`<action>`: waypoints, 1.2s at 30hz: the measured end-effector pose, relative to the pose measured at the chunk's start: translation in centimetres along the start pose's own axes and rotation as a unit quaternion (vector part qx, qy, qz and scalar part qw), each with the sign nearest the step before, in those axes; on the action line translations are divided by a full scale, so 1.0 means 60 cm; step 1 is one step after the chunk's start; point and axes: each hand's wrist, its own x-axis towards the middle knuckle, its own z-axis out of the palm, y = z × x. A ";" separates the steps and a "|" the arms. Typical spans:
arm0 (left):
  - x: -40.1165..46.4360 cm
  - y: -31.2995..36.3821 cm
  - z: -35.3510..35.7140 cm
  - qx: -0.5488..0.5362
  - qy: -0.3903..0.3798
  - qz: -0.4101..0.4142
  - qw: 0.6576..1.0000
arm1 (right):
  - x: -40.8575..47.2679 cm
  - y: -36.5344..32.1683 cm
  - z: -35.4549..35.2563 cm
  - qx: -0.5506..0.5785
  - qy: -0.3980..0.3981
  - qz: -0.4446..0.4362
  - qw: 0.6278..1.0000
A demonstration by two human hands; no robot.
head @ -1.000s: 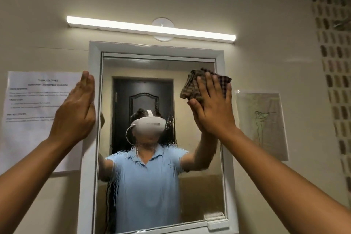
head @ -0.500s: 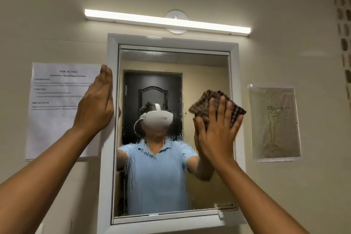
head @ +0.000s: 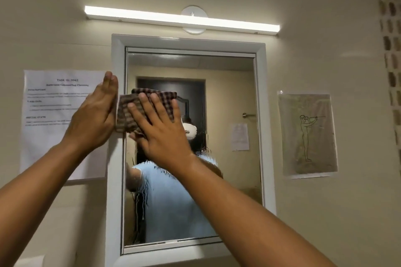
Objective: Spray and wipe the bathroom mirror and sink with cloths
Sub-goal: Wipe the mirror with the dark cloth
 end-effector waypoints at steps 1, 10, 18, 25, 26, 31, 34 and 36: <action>-0.002 0.001 0.002 0.004 0.003 -0.003 1.000 | -0.009 0.024 -0.005 0.001 -0.002 0.007 1.000; -0.013 0.023 0.015 -0.010 0.028 -0.032 0.999 | -0.175 0.227 -0.020 -0.004 0.015 0.280 0.960; -0.035 0.019 0.018 0.003 0.006 -0.032 0.999 | -0.089 0.047 0.006 0.081 0.013 0.207 0.975; -0.053 0.014 0.015 0.006 -0.010 -0.020 1.000 | -0.104 -0.098 0.027 0.035 -0.015 0.008 0.999; -0.054 0.012 0.015 0.011 -0.008 -0.016 1.000 | -0.108 -0.084 0.027 0.029 -0.020 -0.006 0.999; -0.064 0.015 0.026 0.016 0.014 -0.030 0.999 | -0.167 0.028 0.014 0.047 -0.035 0.059 0.997; -0.073 0.022 0.033 0.016 0.025 -0.037 0.999 | -0.238 0.123 0.009 0.018 -0.033 0.166 0.985; -0.075 0.026 0.036 0.012 0.028 -0.045 0.999 | -0.284 0.165 0.003 0.011 -0.033 0.233 0.972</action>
